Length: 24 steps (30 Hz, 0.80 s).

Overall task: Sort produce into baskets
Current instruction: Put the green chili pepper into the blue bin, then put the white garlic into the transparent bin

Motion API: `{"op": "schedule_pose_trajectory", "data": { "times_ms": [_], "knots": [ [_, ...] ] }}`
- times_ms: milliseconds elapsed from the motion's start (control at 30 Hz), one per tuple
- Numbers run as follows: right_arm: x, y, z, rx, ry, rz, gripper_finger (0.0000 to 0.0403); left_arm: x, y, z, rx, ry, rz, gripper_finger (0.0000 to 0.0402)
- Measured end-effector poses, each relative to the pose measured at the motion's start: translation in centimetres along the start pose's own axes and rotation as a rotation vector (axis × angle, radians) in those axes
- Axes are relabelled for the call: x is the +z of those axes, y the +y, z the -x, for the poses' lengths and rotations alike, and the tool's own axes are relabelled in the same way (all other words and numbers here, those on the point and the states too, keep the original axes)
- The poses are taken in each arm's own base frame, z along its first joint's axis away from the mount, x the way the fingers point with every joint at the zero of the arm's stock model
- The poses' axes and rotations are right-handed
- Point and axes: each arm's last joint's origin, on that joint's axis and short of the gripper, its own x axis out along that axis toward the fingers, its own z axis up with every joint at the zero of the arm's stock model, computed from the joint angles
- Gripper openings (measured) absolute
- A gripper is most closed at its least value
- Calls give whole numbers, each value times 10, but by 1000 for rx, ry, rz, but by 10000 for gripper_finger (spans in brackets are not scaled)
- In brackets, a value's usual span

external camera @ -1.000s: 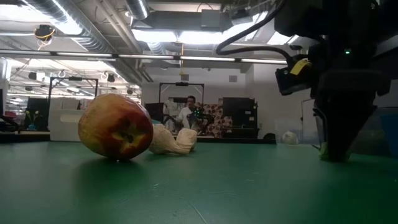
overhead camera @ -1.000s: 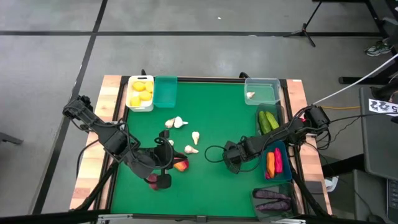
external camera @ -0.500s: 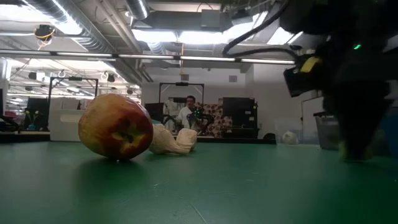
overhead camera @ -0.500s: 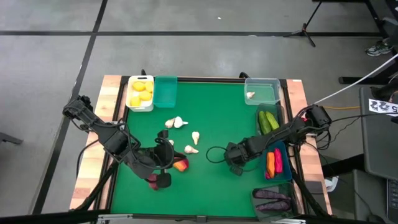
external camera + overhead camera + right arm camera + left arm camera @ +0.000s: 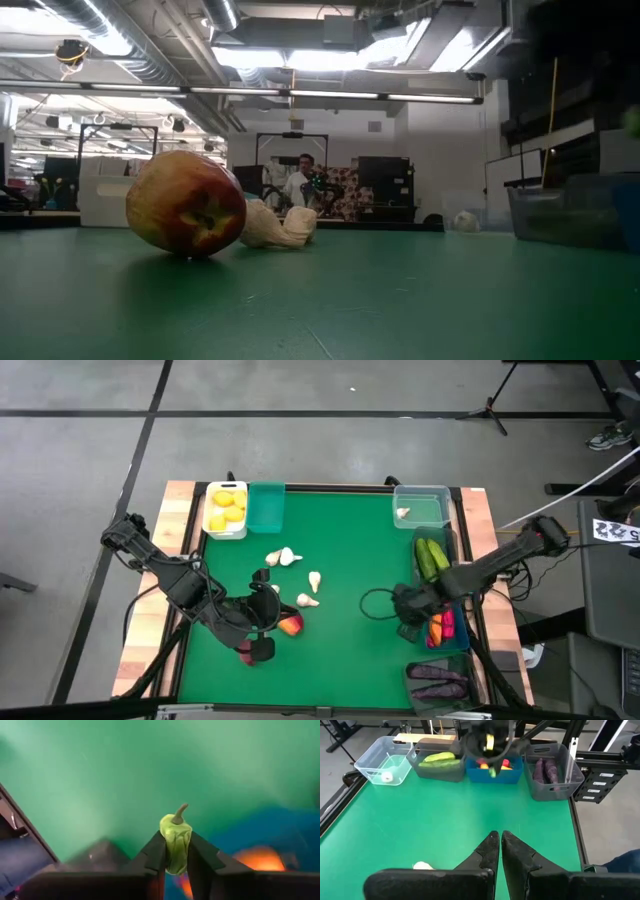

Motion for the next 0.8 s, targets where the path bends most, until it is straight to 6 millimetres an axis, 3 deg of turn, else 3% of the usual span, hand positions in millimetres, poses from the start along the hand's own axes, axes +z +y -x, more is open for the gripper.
{"op": "schedule_pose_trajectory", "data": {
  "times_ms": [200,367,600,800],
  "knots": [
    [-41,-14,23,-105,58,-149,57,0,0,0,0,0,0,17],
    [-61,-18,24,-229,17,-241,57,0,0,0,0,0,0,17],
    [-66,-9,13,-273,-7,-215,68,0,0,0,0,0,0,17],
    [-66,-9,7,-323,24,-212,134,0,0,0,0,0,1,17]
  ]
}}
